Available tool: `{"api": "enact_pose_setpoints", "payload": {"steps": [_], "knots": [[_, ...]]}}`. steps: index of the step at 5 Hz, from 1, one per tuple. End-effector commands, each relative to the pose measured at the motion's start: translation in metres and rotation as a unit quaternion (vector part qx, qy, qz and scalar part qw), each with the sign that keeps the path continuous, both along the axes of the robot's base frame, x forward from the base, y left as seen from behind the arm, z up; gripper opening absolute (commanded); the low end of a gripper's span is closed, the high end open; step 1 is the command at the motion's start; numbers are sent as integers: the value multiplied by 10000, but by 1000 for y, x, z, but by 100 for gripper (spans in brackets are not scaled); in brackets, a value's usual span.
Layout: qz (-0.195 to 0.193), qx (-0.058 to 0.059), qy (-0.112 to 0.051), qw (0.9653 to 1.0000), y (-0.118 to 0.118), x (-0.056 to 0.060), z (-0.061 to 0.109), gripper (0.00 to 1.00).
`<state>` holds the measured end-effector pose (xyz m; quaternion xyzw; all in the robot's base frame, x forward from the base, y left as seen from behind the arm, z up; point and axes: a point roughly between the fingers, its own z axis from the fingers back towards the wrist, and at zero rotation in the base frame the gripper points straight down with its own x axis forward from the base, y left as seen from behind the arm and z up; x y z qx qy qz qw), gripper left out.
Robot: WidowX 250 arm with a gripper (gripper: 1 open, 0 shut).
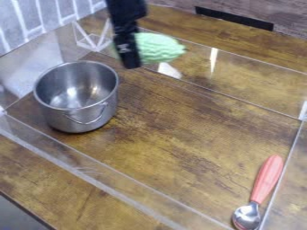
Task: Remove the green object from the silver pot and put it on the table
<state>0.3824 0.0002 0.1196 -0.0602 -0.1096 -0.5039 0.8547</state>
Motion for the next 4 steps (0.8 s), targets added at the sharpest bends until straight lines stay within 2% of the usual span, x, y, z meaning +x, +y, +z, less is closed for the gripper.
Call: {"api": "enact_pose_setpoints", "payload": {"steps": [1, 2, 3, 4], "knots": [[88, 79, -511, 9986, 1, -1, 18, 100], [150, 114, -473, 9987, 12, -8, 8, 100], [-101, 91, -435, 9990, 9, -29, -12, 100], [-214, 66, -428, 9988, 6, -46, -36, 0]]}}
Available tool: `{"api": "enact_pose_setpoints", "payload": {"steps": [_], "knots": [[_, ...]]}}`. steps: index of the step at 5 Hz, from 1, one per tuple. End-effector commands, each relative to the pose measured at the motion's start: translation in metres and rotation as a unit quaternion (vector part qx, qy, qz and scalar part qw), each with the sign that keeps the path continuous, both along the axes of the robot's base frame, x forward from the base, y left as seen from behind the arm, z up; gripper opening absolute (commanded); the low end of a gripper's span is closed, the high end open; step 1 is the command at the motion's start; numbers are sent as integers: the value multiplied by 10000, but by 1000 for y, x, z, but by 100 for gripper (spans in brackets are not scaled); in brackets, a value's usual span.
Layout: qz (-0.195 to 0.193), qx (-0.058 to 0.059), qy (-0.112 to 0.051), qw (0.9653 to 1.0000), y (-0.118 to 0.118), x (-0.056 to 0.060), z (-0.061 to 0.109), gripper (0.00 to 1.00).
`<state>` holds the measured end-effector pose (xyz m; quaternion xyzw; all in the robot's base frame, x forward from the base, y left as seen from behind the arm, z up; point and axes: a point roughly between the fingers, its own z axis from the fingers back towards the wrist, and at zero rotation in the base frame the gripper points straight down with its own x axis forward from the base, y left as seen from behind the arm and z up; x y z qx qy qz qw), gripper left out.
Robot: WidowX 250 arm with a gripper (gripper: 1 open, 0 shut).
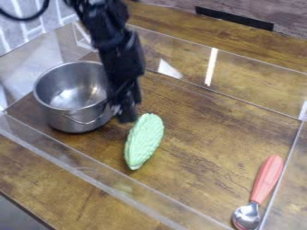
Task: Remove the green object from the silver pot and put it on the table
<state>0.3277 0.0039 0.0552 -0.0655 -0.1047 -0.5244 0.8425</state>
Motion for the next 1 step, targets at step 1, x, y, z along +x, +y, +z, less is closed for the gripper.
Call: {"api": "enact_pose_setpoints", "payload": {"steps": [1], "knots": [[192, 10, -459, 9988, -10, 1, 15, 100]]}}
